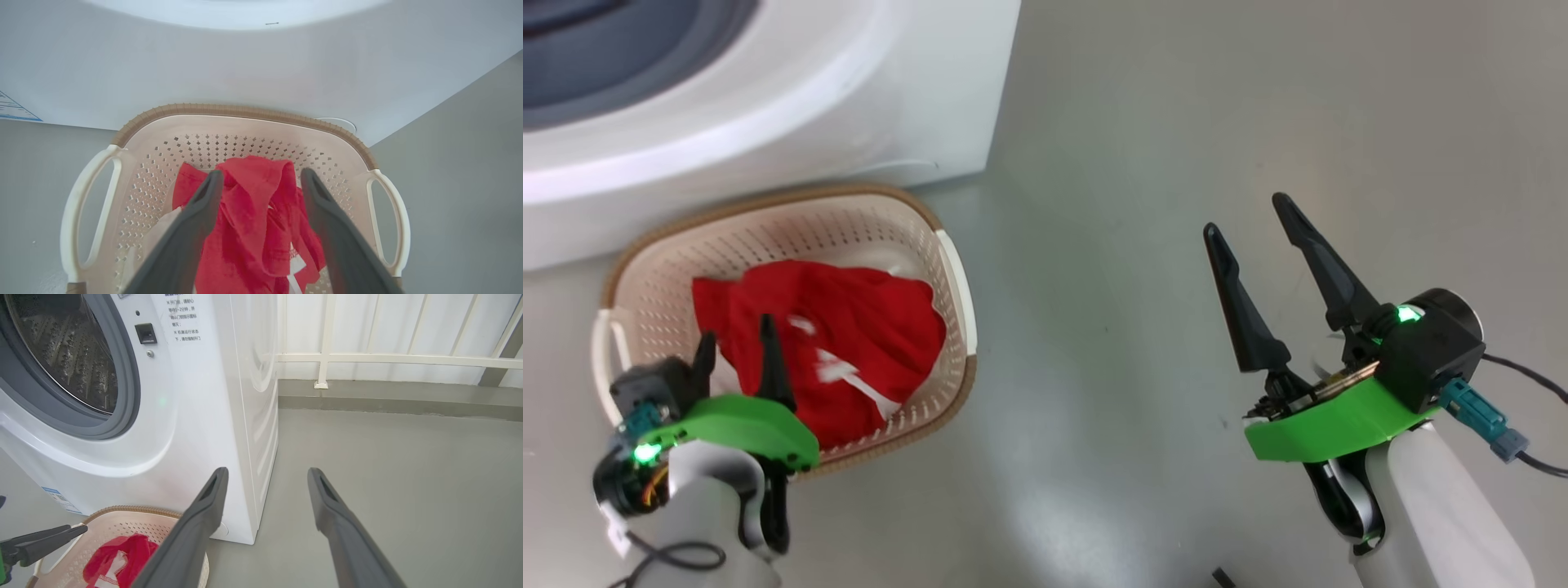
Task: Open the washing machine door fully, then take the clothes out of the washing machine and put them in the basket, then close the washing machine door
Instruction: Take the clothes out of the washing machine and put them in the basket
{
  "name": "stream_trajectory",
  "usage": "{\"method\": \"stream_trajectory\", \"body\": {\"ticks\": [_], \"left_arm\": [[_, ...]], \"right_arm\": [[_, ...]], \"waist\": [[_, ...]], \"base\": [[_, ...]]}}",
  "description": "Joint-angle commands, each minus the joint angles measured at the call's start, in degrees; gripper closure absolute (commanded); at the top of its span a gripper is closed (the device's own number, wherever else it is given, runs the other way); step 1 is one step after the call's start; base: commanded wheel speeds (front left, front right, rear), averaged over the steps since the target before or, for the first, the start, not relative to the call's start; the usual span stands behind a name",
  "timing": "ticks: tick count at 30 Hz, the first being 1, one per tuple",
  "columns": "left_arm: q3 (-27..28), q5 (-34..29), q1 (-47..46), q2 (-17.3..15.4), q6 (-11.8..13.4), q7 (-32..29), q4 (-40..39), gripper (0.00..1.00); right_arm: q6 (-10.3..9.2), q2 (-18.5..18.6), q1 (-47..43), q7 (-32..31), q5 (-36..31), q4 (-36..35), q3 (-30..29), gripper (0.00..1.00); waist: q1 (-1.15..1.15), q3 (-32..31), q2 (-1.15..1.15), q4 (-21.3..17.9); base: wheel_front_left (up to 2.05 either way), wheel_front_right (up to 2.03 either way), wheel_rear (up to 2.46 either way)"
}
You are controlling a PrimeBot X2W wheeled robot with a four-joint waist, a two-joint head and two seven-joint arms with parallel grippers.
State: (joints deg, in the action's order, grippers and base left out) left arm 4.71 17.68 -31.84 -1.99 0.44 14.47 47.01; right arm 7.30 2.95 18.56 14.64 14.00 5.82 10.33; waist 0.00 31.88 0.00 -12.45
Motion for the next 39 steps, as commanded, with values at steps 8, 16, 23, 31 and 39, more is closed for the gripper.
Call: {"method": "stream_trajectory", "body": {"ticks": [8, 16, 23, 31, 39], "left_arm": [[-0.6, -1.3, 6.8, -0.9, 1.8, 0.5, -10.9, 0.0], [-4.3, -3.8, 13.1, -0.9, 4.7, 0.5, -25.6, 0.0], [-7.0, -5.7, 19.1, -0.9, 5.9, 0.5, -34.5, 0.0], [-9.0, -7.9, 25.6, -1.5, 7.4, -1.9, -42.2, 0.0], [-9.9, -8.8, 32.2, -2.0, 9.0, -5.5, -49.1, 0.0]], "right_arm": [[0.19, -0.1, -4.0, 0.4, -0.8, 0.0, 0.3, 0.0], [0.19, -0.1, -6.3, 0.4, -1.7, 1.5, -1.0, 0.0], [0.19, -0.1, -8.5, 0.4, -2.4, 2.9, -1.9, 0.0], [0.19, -0.1, -11.3, 0.4, -2.5, 3.4, -2.6, 0.0], [0.19, -0.1, -13.9, 0.4, -2.6, 4.0, -3.2, 0.0]], "waist": [[0.0, -6.8, 0.0, 3.1], [0.0, -12.4, 0.0, 5.1], [0.0, -17.7, 0.0, 6.4], [0.0, -22.7, 0.0, 7.5], [0.0, -26.5, 0.0, 8.1]], "base": [[0.0, 0.0, 0.0], [0.0, 0.0, 0.0], [0.0, 0.0, 0.0], [0.0, 0.0, 0.0], [0.0, 0.0, 0.0]]}}
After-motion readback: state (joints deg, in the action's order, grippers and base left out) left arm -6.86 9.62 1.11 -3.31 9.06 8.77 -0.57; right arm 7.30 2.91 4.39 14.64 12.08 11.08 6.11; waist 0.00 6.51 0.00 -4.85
